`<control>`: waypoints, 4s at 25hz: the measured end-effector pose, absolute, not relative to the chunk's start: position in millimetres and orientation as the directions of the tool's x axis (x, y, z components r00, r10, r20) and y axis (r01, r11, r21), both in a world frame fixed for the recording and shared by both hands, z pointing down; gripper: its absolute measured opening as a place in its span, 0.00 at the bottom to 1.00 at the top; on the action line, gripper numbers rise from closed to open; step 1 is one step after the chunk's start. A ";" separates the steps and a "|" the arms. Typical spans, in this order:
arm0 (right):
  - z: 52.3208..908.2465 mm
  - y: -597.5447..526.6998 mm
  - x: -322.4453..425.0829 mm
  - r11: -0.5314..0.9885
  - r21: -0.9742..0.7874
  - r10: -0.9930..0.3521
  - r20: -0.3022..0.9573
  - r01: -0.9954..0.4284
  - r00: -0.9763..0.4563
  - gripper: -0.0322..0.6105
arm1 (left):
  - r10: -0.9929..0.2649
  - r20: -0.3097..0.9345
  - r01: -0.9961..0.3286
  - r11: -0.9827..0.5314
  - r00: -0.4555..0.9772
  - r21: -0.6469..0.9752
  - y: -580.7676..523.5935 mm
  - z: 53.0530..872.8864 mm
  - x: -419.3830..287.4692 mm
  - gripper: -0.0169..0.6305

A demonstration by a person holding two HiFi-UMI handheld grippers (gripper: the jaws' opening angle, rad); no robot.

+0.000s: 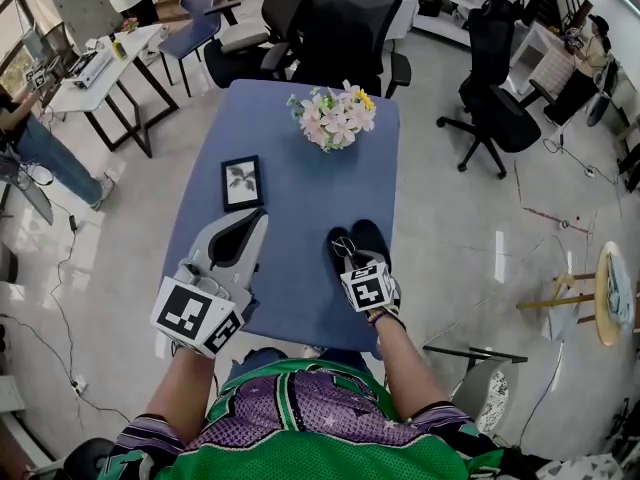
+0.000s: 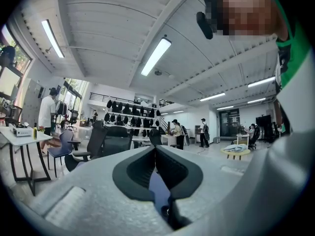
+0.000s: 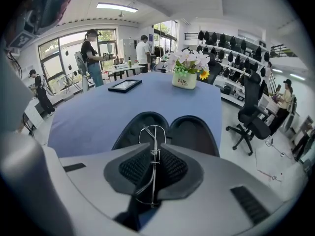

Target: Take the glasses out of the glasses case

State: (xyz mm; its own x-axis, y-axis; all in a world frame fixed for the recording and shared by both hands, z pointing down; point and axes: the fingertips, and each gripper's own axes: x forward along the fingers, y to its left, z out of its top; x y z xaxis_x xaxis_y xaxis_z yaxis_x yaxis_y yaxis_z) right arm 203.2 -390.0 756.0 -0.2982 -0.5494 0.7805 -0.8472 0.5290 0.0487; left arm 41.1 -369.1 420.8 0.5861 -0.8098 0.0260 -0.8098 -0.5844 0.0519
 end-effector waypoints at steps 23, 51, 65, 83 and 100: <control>752.4 -390.5 209.6 0.527 0.026 -0.537 0.785 -0.849 -0.309 0.06 | -0.796 0.017 -0.796 -0.603 0.605 0.055 -362.0 411.2 44.3 0.05; 659.0 -382.9 213.9 0.392 0.102 -0.716 0.658 -0.914 -0.233 0.06 | -0.753 -0.060 -0.747 -0.657 0.655 0.095 -345.5 384.0 15.1 0.05; 586.8 -379.0 198.0 0.289 0.037 -0.828 0.512 -0.957 -0.230 0.06 | -0.756 -0.106 -0.751 -0.655 0.646 0.088 -321.5 368.2 -20.4 0.05; 487.6 -321.1 159.0 0.183 -0.016 -0.940 0.290 -0.983 -0.180 0.06 | -0.766 -0.105 -0.764 -0.642 0.634 0.068 -275.2 363.3 -100.1 0.05; 426.2 -266.9 127.8 0.165 -0.030 -0.978 0.122 -0.986 -0.167 0.06 | -0.748 -0.140 -0.749 -0.660 0.649 0.055 -256.9 354.4 -123.9 0.05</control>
State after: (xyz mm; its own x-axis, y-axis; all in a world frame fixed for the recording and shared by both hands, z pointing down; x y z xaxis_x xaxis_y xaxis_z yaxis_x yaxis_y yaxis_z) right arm 127.8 -266.9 426.2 -0.1673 -0.9783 0.1222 -0.9859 0.1649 -0.0297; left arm -123.9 -256.9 354.4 0.6485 -0.7481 -0.1404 -0.7493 -0.6599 0.0551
